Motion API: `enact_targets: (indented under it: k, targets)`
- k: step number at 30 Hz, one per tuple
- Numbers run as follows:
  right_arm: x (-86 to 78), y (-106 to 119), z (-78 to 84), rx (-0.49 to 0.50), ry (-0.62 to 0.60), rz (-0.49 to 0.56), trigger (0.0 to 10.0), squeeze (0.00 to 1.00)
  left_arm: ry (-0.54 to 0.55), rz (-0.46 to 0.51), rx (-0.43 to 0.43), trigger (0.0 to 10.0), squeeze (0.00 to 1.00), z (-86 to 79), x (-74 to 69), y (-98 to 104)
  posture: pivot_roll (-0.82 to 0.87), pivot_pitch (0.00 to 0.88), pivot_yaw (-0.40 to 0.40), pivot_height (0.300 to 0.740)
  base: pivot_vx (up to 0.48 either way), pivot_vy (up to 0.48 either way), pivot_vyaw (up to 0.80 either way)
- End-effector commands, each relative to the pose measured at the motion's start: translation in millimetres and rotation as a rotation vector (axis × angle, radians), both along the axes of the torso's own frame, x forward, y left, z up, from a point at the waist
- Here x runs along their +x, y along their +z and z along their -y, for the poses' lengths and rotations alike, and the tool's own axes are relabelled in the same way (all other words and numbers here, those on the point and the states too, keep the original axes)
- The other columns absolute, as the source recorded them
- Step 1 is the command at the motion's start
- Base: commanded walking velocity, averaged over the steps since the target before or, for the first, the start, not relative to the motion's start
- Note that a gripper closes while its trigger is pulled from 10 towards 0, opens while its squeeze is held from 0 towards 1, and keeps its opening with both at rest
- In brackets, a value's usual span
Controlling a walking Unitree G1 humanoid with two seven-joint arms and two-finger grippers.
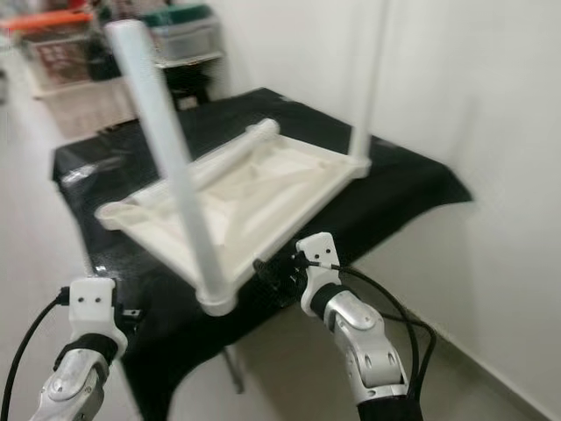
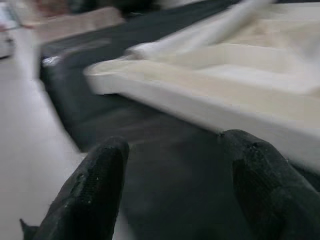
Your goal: Building children table
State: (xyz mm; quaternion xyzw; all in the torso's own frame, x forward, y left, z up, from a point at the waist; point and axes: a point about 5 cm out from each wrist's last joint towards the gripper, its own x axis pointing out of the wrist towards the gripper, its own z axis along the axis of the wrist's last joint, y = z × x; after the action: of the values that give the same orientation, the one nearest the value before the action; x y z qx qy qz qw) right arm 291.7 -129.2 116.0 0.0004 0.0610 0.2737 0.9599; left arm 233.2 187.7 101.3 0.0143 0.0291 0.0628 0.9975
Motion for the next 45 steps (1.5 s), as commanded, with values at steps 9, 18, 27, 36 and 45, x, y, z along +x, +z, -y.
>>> enact_targets:
  k: [9, 18, 27, 36, 45]
  targets:
    - [4.4, -3, 24.7, -0.052, -0.119, -0.028, 10.0, 0.00, -0.023, 0.011, 0.026, 10.0, 0.00, -4.6, 3.9, 4, -0.09, 0.011, 0.051, 0.740, 0.000, 0.373, 0.00]
    - [4.2, -5, 69.5, -0.098, -0.242, -0.113, 10.0, 0.00, -0.064, 0.011, 0.033, 10.0, 0.00, -1.6, 3.9, 4, -0.10, 0.020, 0.050, 0.740, 0.000, 0.000, 0.00]
    - [-7.9, -1, 99.5, -0.256, -0.289, -0.180, 10.0, 0.00, -0.068, 0.011, 0.020, 10.0, 0.00, -0.6, 2.5, 4, -0.11, 0.031, 0.041, 0.740, 0.000, 0.000, 0.00]
    - [-61.1, 20, 90.9, -0.458, 0.283, -0.427, 10.0, 0.00, -0.077, 0.005, 0.004, 10.0, 0.00, 0.3, 1.9, 3, -0.13, 0.042, 0.046, 0.740, 0.000, 0.000, 0.00]
    - [-89.0, 30, 58.9, -0.461, 0.673, -0.399, 10.0, 0.00, -0.078, 0.003, -0.007, 10.0, 0.00, 2.2, 3.0, 3, -0.12, 0.042, 0.042, 0.740, 0.000, 0.000, 0.00]
